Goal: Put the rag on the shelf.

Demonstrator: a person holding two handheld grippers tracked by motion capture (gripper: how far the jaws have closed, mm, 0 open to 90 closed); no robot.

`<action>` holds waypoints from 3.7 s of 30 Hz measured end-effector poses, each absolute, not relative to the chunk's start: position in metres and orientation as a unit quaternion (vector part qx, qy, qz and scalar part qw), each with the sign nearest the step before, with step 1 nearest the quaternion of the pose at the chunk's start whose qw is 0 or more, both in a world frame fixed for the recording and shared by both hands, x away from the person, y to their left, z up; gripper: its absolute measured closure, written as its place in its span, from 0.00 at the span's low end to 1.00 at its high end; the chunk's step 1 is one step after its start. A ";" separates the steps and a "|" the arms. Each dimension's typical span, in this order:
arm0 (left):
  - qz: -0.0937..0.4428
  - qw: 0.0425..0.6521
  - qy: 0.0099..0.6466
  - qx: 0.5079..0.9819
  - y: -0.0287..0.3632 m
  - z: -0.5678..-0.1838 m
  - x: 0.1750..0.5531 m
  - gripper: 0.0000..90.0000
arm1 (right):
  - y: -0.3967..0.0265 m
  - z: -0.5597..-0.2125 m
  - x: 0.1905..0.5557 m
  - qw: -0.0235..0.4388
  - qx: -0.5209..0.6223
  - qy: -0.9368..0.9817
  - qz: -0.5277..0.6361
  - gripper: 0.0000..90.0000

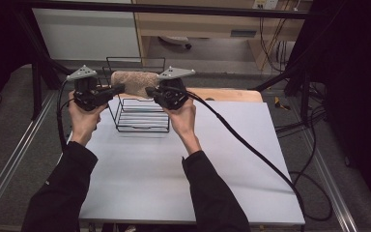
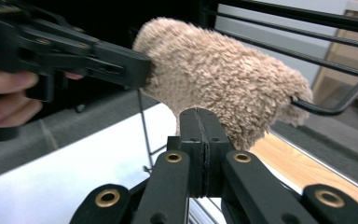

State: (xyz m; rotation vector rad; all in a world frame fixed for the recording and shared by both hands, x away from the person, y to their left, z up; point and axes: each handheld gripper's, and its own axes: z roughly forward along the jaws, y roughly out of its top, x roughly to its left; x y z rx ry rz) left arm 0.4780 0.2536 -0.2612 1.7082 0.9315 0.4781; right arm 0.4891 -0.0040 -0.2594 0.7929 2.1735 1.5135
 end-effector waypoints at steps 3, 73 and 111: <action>0.209 0.532 0.392 0.721 0.255 -0.263 0.478 0.97 | -0.006 -0.263 0.493 0.201 0.294 0.768 0.532 1.00; 0.170 0.459 0.413 0.768 0.280 -0.396 0.399 0.09 | -0.208 -0.374 0.423 0.118 0.399 0.766 0.491 0.01; 0.166 0.432 0.401 0.791 0.288 -0.435 0.374 0.09 | -0.285 -0.448 0.369 0.092 0.420 0.774 0.465 0.00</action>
